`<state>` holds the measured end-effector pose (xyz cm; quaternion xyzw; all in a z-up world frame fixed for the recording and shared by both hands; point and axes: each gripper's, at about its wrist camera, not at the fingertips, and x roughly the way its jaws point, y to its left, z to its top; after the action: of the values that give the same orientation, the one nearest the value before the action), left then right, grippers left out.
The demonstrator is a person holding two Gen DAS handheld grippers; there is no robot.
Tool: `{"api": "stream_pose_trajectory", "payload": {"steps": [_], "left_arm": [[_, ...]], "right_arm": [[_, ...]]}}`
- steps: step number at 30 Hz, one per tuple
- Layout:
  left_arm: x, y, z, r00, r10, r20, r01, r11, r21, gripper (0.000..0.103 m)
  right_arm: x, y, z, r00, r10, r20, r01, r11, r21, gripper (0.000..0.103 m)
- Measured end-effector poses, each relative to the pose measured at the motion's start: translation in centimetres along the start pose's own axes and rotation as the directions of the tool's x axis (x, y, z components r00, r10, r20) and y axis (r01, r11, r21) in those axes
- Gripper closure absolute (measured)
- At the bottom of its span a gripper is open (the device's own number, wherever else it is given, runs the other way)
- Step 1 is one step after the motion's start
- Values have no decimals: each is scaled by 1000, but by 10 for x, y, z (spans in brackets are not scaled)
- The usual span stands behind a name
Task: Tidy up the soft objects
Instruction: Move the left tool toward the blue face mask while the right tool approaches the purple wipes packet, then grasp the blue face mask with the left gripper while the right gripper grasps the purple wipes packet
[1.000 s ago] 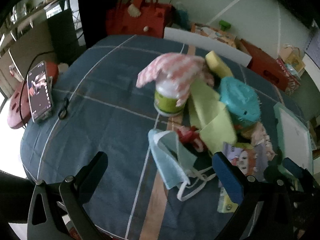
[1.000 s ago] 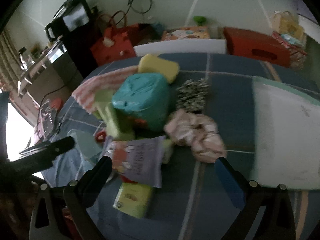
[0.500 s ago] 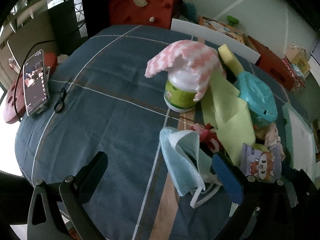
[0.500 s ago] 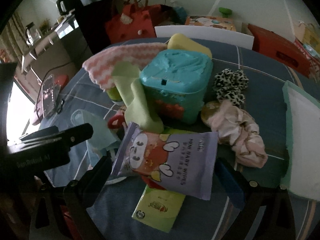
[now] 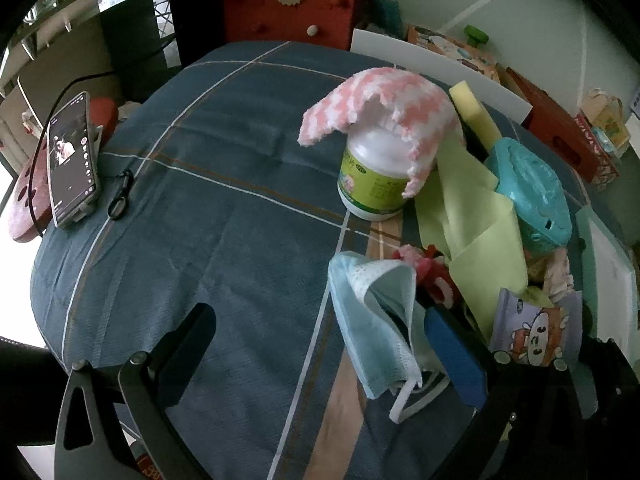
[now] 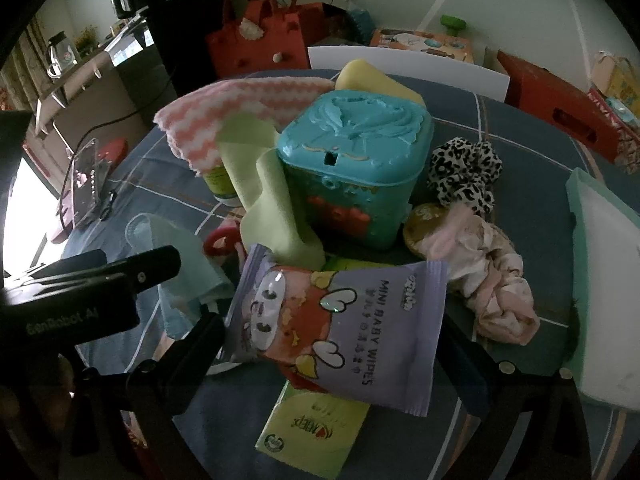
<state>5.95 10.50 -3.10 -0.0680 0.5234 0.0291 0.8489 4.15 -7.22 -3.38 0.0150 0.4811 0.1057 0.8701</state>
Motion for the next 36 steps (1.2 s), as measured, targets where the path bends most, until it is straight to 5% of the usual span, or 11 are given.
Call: {"api": "stream_pose_trajectory", "payload": {"steps": [3,5,7,10,15,24,36], "left_arm": [[-1,1,-1,1000,8,4,-8,1000,-1,2],[-1,-1,-1,1000,6,8,-6,1000,10,12],[0,-4,-2,1000,-13,-1,13,1000,21,39],[4,-5,-3,998,-59,-32,60,998,30,61],[4,-9,-4,995,-88,-42,90,995,40,78],[6,-4,-2,991,-128,-44,128,992,10,90],[-11,-2,-2,991,-137,-4,137,991,2,92]], "right_arm": [[-2,0,-1,1000,-6,15,6,1000,-3,0],[-4,-1,0,1000,-11,28,11,1000,0,3],[-6,-2,0,999,-14,37,14,1000,2,14],[-8,-7,0,999,-23,43,22,1000,16,21],[-11,-11,-2,999,-17,50,15,1000,27,25],[-15,-11,-4,999,-8,54,7,1000,23,27],[-26,-15,-4,997,15,73,-17,999,31,38]]}}
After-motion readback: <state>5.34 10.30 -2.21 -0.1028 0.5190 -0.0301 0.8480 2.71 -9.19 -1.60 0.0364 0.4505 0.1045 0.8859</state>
